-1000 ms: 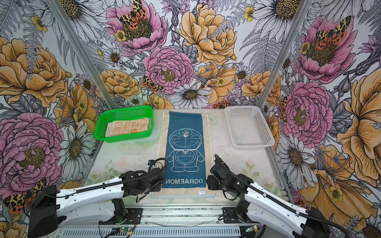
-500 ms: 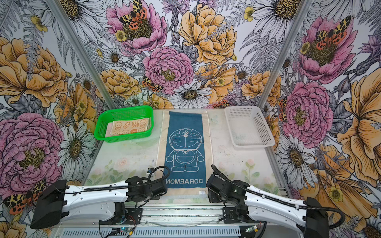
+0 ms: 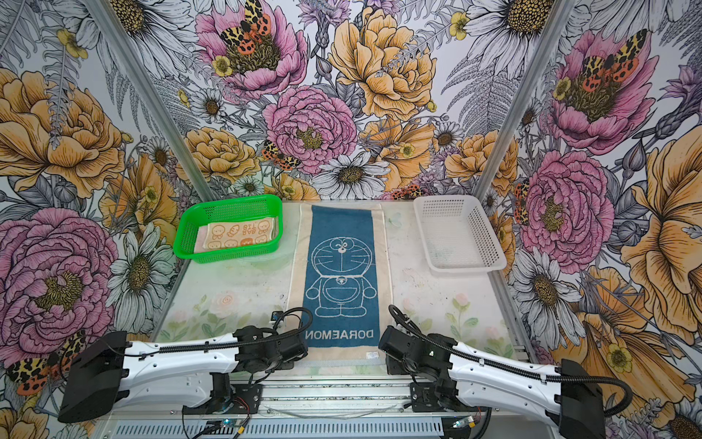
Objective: Fold and stack the towels
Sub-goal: 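Grasp the towel's near edge corners with both grippers, then lift the near edge with both grippers and fold it away from the robot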
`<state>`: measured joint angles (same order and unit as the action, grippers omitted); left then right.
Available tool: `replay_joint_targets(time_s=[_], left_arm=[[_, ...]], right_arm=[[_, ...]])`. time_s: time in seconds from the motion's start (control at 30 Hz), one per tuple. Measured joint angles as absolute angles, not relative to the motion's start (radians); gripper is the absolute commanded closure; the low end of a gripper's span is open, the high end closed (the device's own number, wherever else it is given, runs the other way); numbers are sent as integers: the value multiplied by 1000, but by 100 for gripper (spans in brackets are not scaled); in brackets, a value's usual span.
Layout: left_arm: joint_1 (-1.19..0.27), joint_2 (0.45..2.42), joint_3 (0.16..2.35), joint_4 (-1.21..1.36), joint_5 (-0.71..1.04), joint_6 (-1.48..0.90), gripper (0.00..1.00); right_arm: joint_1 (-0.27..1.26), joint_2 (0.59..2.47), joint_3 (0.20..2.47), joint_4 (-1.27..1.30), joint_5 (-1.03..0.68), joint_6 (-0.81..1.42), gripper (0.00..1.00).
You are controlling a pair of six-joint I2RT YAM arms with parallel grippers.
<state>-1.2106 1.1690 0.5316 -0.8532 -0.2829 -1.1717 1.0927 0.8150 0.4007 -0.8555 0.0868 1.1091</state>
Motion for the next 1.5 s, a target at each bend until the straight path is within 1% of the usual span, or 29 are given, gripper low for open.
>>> replay_joint_targets(time_s=[0.2,0.23,0.33,0.4,0.47,0.53,0.57,0.63,0.67,0.87,1.03,1.27,1.37,1.5], left_arm=[[-1214,1200,535,-845,-277,-1172,55],[-1214,1201,535,-845,-277,-1172,55],[-1214,1206,538,-838,-276,-1177,66],[-1214,1207,538,-830,-272,-1176,69],[-1214,1206,538,-826,-271,-1176,76],[-1214,1204,537,-822,-268,-1180,86],[-1214,1199,534,-818,-267,-1179,89],[-1214,1182,524,-812,-261,-1181,97],[-1214,1172,518,-807,-259,-1182,100],[-1217,1106,487,-805,-249,-1180,100],[-1239,1012,506,-876,-246,-1179,100],[-1291,865,745,-1094,-290,-1158,100],[-1322,839,854,-1187,-322,-1145,100],[-1420,845,993,-1299,-377,-1146,100]], right_arm=[[1078,862,396,-826,85,1106,53],[1077,875,395,-820,85,1105,55],[1074,904,395,-799,81,1098,68],[1074,911,395,-783,77,1098,70],[1072,913,392,-768,74,1099,72],[1071,912,389,-760,74,1094,82],[1069,912,387,-756,71,1093,85],[1065,912,383,-747,67,1090,94],[1065,912,382,-744,64,1090,100],[1062,874,381,-742,28,1089,100],[1095,738,427,-800,-32,1055,100],[1116,595,717,-967,-45,1007,100],[1132,582,786,-1029,-54,1000,100],[1174,583,853,-1110,-53,1001,100]])
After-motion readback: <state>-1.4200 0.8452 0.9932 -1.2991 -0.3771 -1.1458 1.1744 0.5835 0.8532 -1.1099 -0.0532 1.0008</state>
